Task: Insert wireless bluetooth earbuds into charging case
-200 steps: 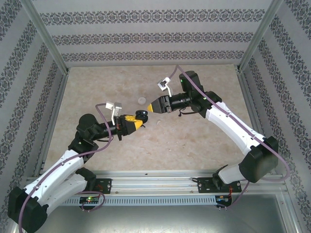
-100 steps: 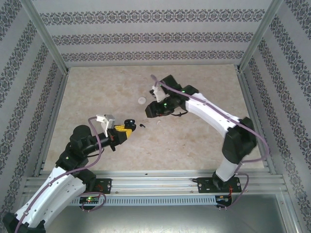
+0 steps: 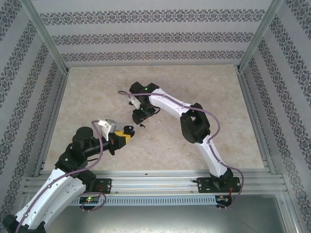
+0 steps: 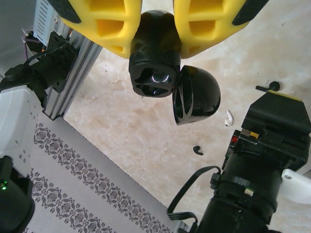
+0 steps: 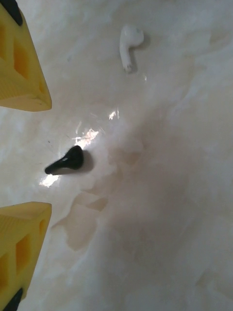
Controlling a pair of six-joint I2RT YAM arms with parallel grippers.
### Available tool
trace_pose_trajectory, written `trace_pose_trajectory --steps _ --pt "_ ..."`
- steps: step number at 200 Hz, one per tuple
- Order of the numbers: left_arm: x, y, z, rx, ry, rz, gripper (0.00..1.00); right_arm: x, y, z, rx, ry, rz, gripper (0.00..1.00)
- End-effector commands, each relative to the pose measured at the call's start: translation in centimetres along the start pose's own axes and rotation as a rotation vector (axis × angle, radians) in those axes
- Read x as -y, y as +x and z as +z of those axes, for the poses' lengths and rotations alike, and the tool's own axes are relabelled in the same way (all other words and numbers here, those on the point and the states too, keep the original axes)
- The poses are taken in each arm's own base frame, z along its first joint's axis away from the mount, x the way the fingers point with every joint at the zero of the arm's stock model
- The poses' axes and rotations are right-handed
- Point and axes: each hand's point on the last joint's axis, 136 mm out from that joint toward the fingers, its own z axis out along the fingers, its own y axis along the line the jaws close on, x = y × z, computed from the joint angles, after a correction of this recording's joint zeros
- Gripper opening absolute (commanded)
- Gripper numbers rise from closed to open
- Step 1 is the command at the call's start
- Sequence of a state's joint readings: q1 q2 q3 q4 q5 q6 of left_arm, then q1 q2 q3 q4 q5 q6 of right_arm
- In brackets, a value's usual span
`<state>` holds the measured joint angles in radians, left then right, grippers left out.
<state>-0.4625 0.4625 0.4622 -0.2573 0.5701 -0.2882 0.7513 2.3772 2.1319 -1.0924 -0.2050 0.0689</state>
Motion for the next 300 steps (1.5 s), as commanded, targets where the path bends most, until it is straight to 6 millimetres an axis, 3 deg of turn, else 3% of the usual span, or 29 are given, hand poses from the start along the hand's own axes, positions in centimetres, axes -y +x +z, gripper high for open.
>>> trace_pose_trajectory --steps 1,57,184,250,300 --pt "-0.6 1.3 -0.1 -0.027 -0.019 -0.003 0.0 0.6 0.6 0.1 -0.057 0.053 -0.068 0.52" --pt "-1.1 1.9 0.0 -0.03 -0.032 -0.011 0.0 -0.3 0.4 2.0 -0.08 0.01 -0.091 0.48" --pt "-1.5 2.3 0.3 -0.037 -0.04 -0.023 0.0 -0.5 2.2 4.8 -0.169 0.037 -0.122 0.39" --pt "-1.3 2.2 0.4 -0.039 -0.032 -0.02 0.0 -0.5 2.3 4.8 -0.168 0.05 -0.067 0.26" --pt "-0.3 2.2 1.1 -0.036 0.054 -0.002 0.0 -0.6 2.7 2.9 -0.098 0.034 0.048 0.19"
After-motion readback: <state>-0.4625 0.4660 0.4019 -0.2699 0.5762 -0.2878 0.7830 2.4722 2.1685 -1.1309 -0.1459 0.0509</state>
